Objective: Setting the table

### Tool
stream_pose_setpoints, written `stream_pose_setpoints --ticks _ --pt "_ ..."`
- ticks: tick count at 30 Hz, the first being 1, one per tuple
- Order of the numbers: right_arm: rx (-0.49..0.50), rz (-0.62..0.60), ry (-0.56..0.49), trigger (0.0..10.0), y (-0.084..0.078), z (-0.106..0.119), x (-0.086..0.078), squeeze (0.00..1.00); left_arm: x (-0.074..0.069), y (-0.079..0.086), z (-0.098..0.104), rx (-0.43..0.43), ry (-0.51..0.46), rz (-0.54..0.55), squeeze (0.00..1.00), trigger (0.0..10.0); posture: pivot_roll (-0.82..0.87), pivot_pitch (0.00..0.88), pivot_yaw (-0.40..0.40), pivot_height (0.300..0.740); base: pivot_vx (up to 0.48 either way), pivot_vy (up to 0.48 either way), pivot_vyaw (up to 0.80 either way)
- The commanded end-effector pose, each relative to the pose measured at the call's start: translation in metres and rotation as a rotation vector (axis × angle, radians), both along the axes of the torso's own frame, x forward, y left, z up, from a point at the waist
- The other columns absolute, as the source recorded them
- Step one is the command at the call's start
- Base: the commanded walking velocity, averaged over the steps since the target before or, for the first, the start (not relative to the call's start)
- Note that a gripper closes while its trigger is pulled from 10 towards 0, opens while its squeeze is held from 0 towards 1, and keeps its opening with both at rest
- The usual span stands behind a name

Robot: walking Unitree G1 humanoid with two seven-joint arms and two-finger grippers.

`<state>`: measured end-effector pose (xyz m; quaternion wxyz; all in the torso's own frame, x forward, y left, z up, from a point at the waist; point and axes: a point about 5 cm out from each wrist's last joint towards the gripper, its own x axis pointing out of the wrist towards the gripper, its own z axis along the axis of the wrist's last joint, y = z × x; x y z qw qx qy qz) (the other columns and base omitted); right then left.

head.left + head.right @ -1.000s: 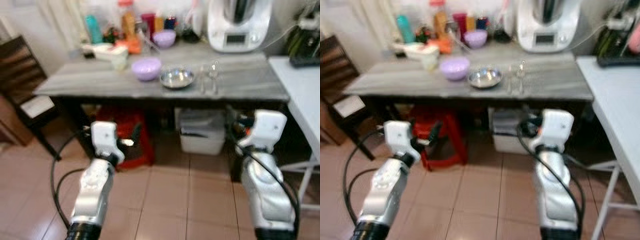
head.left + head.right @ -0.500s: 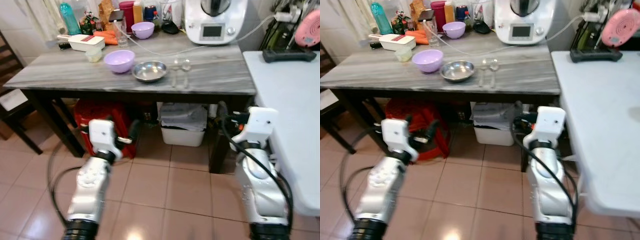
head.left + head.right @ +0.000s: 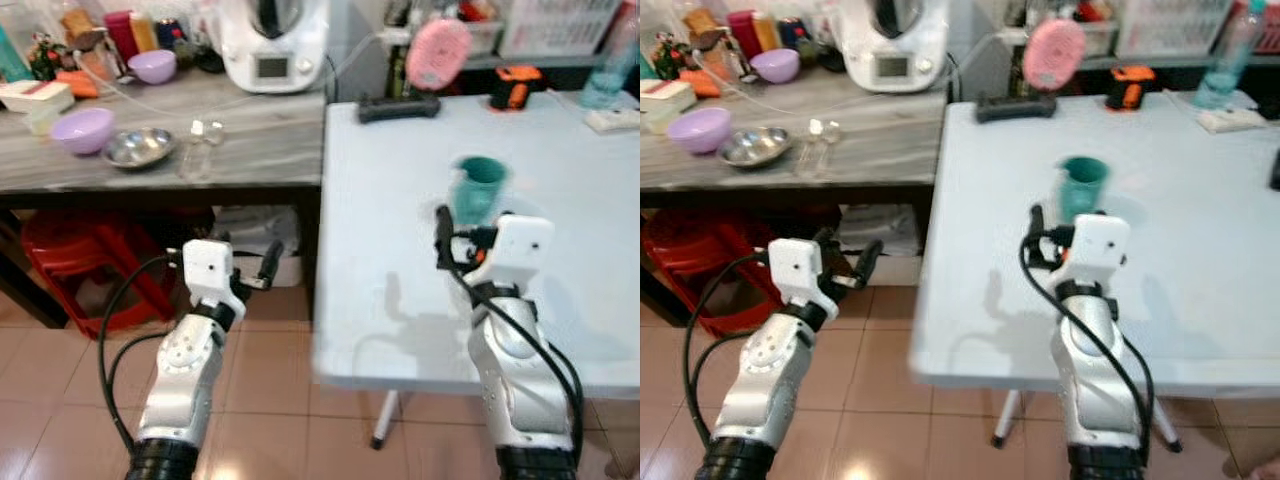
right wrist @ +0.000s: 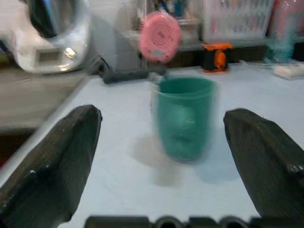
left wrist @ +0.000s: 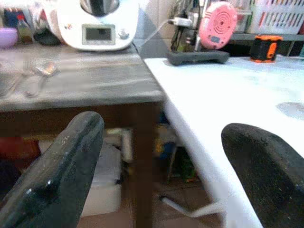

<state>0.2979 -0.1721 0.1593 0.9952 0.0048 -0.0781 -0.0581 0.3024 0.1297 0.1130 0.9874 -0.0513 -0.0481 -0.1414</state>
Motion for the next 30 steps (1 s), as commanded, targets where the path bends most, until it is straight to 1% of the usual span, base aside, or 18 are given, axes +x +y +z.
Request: stream_pose_setpoints --ticks 1,5,6,8,11,12,13,15,18,22,23,25,26,28,30 --pt "0.006 0.001 -0.02 10.0 0.003 0.005 0.001 0.0 0.001 0.004 0.003 0.015 -0.012 0.004 0.0 10.0 -0.1 0.038 0.091 0.74 0.0 -0.48 0.0" --pt "0.007 0.002 -0.021 10.0 0.003 0.005 0.002 0.0 0.001 0.002 0.003 0.015 -0.014 0.0 0.0 10.0 -0.1 0.038 0.091 0.74 0.0 -0.48 0.0" --pt "0.007 0.003 -0.02 10.0 0.004 0.005 0.002 0.0 0.001 0.002 0.003 -0.001 -0.012 -0.002 0.0 10.0 -0.1 0.038 0.091 0.74 0.0 0.0 0.0" --pt "0.006 0.005 -0.017 10.0 0.005 0.005 0.003 0.0 0.001 0.002 0.003 -0.002 -0.013 -0.006 0.0 10.0 -0.1 0.038 0.091 0.74 0.0 0.0 0.0" --pt "-0.004 0.005 -0.006 10.0 0.005 0.005 0.008 0.0 0.001 -0.003 0.002 -0.009 -0.005 -0.039 0.0 10.0 -0.1 0.045 0.094 0.74 0.0 0.0 0.0" --pt "-0.016 0.013 0.01 10.0 0.007 0.003 0.015 0.0 0.0 -0.007 0.0 -0.025 0.009 -0.075 0.0 10.0 -0.1 0.052 0.095 0.74 0.0 0.0 0.0" --pt "-0.02 0.021 0.018 10.0 0.009 0.003 0.017 0.0 -0.001 -0.008 -0.001 -0.027 0.014 -0.088 0.0 10.0 -0.1 0.052 0.095 0.74 0.0 0.0 0.0" --pt "-0.036 0.065 0.055 10.0 0.018 -0.001 0.027 0.0 -0.003 -0.011 -0.003 -0.039 0.021 -0.115 0.0 10.0 -0.09 0.069 0.093 0.74 0.0 0.0 0.0" --pt "-0.058 0.111 0.076 10.0 0.029 -0.003 0.038 0.0 -0.006 -0.011 -0.005 -0.045 0.025 -0.126 0.0 10.0 -0.09 0.092 0.09 0.74 0.0 0.0 0.0" --pt "-0.073 0.13 0.078 10.0 0.034 -0.001 0.047 0.0 -0.015 -0.013 -0.005 -0.065 0.028 -0.157 0.0 10.0 -0.08 0.123 0.088 0.74 0.0 0.0 0.0" --pt "-0.069 0.152 0.088 10.0 0.036 -0.001 0.052 0.0 -0.021 -0.015 -0.004 -0.088 0.028 -0.199 0.0 10.0 -0.07 0.149 0.088 0.74 0.0 0.0 0.0" --pt "-0.074 0.186 0.098 10.0 0.04 0.0 0.059 0.0 -0.03 -0.016 -0.006 -0.09 0.041 -0.236 0.0 10.0 -0.06 0.176 0.088 0.74 0.0 0.0 0.0" --pt "-0.078 0.208 0.106 10.0 0.045 0.0 0.061 0.0 -0.034 -0.015 -0.007 -0.086 0.048 -0.235 0.0 10.0 -0.05 0.191 0.087 0.74 0.0 0.0 0.0" --pt "-0.075 0.243 0.105 10.0 0.054 0.002 0.064 0.0 -0.037 -0.013 -0.007 -0.084 0.056 -0.234 0.0 10.0 -0.04 0.21 0.085 0.74 0.0 0.0 0.0" --pt "-0.078 0.289 0.102 10.0 0.071 0.005 0.07 0.0 -0.041 -0.012 -0.004 -0.099 0.061 -0.26 0.0 10.0 -0.03 0.225 0.084 0.74 0.0 0.0 0.0"
